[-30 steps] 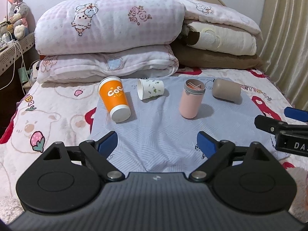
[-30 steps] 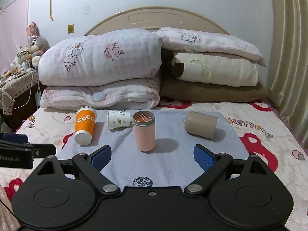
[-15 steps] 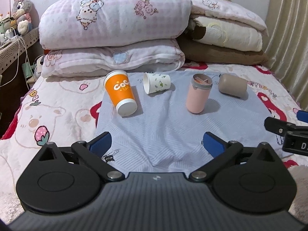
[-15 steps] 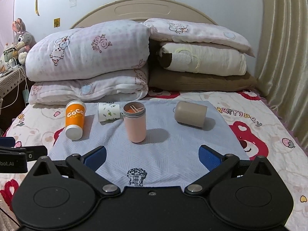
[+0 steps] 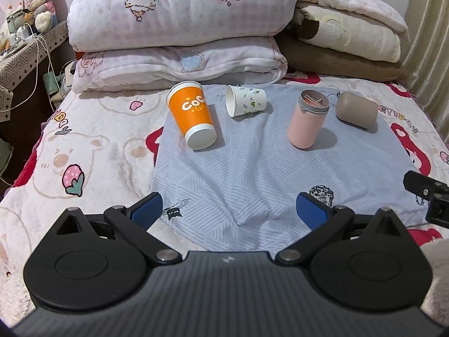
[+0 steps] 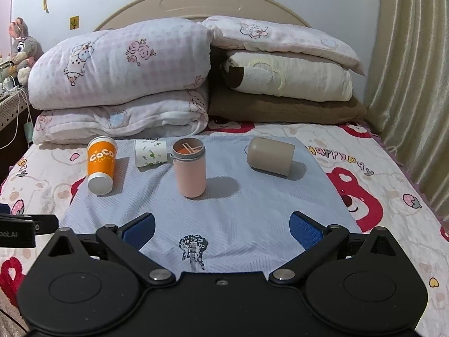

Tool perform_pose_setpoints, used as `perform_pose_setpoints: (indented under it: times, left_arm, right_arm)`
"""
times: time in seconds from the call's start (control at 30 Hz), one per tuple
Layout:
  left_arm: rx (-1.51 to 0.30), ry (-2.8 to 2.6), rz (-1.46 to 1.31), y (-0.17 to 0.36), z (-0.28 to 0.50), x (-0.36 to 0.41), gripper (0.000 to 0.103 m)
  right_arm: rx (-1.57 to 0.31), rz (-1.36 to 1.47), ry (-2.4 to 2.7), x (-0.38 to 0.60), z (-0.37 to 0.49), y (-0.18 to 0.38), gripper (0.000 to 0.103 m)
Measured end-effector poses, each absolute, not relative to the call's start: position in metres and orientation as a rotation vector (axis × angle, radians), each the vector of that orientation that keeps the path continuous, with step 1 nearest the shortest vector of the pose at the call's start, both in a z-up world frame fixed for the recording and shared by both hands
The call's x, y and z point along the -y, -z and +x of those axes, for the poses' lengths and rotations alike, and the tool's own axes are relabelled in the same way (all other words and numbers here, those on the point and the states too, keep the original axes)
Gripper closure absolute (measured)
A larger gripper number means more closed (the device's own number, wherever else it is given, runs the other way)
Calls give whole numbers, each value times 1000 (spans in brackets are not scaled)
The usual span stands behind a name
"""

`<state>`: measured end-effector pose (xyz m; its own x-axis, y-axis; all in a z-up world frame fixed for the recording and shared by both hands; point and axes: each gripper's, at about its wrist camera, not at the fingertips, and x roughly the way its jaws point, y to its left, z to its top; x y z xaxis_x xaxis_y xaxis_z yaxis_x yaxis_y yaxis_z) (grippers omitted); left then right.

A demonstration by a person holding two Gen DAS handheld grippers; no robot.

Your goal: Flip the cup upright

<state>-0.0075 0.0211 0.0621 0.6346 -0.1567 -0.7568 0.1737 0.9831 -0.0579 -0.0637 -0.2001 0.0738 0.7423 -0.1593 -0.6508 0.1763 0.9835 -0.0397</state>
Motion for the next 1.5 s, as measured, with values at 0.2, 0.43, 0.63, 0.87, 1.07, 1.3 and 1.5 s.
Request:
perform_pose_setpoints:
  times: [0.2,0.43,0.63,0.87,1.07,1.3,1.5]
  left_arm:
    - [-879,174,27,-63,-5,-24,0]
    - [-901,162,39,-59,-2,-25,0]
    - [-919,139,63,-57,-1,-25,0]
    - [-934,133,69,-54,2,-25,0]
    - [-943,135,77,-52,2,-24,0]
    - [-942,139,81,-52,2,-24,0]
    - [-917,140,91,-53,0,-22,0]
  right_arm:
    - [-734,38,198,199,-60,-71,0]
    - [-761,41,218,201,-56,-67,0]
    - [-764,49,224,204,-56,-67,0]
    - [-770,54,217,204,-55,-65,0]
    - [-771,56,218,203,-55,-65,0]
    - [-764,50,224,203,-57,-68,0]
    - [-760,41,233,205,-58,-69,0]
